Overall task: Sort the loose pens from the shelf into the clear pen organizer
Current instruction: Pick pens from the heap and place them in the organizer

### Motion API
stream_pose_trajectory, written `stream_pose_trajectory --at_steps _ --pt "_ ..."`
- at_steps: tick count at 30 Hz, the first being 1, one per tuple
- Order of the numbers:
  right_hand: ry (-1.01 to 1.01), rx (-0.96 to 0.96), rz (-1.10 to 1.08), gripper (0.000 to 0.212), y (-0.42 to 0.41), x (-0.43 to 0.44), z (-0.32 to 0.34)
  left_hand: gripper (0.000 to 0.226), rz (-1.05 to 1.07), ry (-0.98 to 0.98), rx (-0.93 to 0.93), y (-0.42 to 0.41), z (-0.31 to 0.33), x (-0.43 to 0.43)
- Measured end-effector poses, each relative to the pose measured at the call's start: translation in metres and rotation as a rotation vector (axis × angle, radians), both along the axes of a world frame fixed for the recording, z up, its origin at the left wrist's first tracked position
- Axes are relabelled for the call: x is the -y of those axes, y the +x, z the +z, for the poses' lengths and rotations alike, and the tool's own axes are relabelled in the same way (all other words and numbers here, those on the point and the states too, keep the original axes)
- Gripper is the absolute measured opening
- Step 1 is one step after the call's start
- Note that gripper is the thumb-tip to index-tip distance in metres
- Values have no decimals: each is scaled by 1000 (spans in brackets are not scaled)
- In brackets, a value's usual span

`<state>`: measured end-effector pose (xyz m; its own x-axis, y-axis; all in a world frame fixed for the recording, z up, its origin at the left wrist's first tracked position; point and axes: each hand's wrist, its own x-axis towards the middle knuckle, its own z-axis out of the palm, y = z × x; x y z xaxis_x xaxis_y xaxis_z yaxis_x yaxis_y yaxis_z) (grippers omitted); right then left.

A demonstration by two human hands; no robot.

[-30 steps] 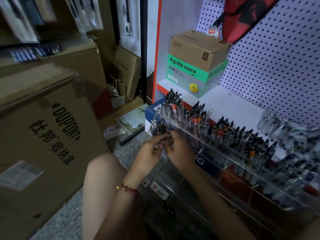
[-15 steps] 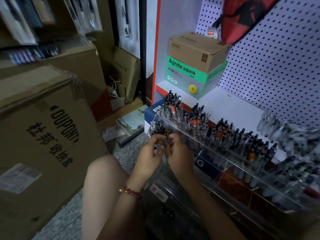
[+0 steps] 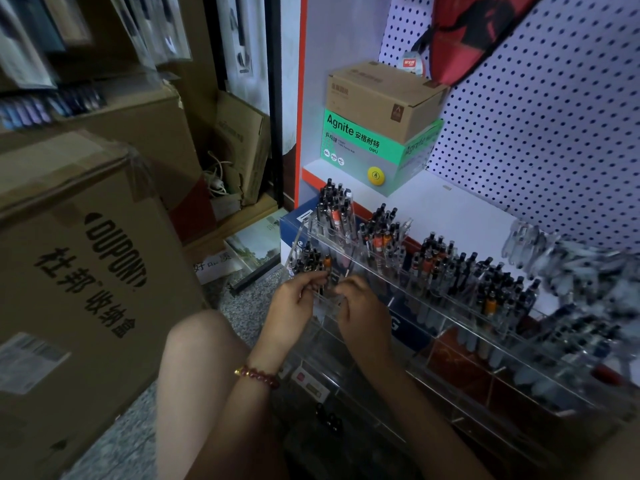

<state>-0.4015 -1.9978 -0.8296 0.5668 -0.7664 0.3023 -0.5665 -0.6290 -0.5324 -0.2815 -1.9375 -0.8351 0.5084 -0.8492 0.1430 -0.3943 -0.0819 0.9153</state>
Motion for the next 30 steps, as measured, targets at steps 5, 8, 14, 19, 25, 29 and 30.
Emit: stream_pose_trajectory --at_steps 5,8,14,19,25,29,30 --pt "-169 131 28 26 -21 -2 13 43 61 46 72 -2 7 -1" --pt "-255 226 102 31 -38 -5 40 43 157 -58 48 2 28 -6" --pt "-287 453 225 32 -85 10 109 42 -28 -294 88 -14 99 13" --pt "-310 656 157 36 -134 51 175 34 -313 -426 178 -58 143 62" --pt "24 59 -28 30 -178 169 192 30 -488 -391 245 -98 153 121" --pt "82 -590 -17 32 -197 247 142 32 -477 -328 234 -113 139 153" --pt "84 -678 -11 38 -198 255 132 34 -470 -317 226 -116 135 157"
